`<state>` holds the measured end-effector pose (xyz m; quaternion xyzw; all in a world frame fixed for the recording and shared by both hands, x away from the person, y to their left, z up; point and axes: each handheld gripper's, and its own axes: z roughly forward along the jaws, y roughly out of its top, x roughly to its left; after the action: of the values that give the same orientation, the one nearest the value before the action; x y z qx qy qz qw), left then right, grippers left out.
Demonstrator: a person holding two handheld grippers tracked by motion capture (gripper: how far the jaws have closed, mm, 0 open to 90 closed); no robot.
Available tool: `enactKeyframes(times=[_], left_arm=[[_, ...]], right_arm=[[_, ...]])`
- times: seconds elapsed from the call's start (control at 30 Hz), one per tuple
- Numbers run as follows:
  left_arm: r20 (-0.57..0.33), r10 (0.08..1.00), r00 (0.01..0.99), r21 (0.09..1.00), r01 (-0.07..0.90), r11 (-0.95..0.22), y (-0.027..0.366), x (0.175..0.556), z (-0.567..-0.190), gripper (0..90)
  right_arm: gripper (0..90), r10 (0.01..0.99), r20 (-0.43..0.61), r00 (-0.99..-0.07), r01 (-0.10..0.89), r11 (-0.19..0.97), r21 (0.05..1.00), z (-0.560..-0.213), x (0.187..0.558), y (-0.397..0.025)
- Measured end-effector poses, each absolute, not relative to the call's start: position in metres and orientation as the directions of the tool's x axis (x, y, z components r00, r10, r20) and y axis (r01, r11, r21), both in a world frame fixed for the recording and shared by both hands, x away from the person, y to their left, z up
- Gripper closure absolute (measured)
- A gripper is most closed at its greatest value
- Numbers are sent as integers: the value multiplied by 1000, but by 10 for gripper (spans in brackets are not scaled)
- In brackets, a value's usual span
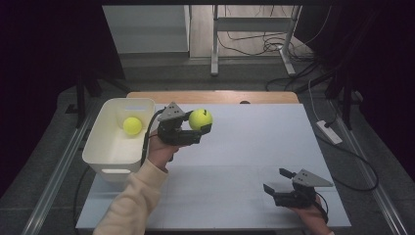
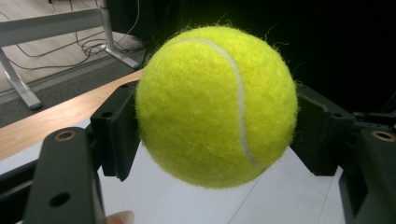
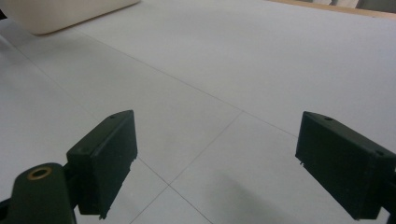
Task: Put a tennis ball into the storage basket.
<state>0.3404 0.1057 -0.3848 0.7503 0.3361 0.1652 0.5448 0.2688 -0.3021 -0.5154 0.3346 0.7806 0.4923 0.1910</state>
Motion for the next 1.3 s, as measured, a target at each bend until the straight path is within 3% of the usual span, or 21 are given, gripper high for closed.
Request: enactKeyframes(times=[1.3], left_arm=[[-112, 730, 675, 947, 295, -127, 142, 331, -365, 270]], right_arm=[[124, 712, 29, -702, 333, 292, 897, -514, 269, -302]])
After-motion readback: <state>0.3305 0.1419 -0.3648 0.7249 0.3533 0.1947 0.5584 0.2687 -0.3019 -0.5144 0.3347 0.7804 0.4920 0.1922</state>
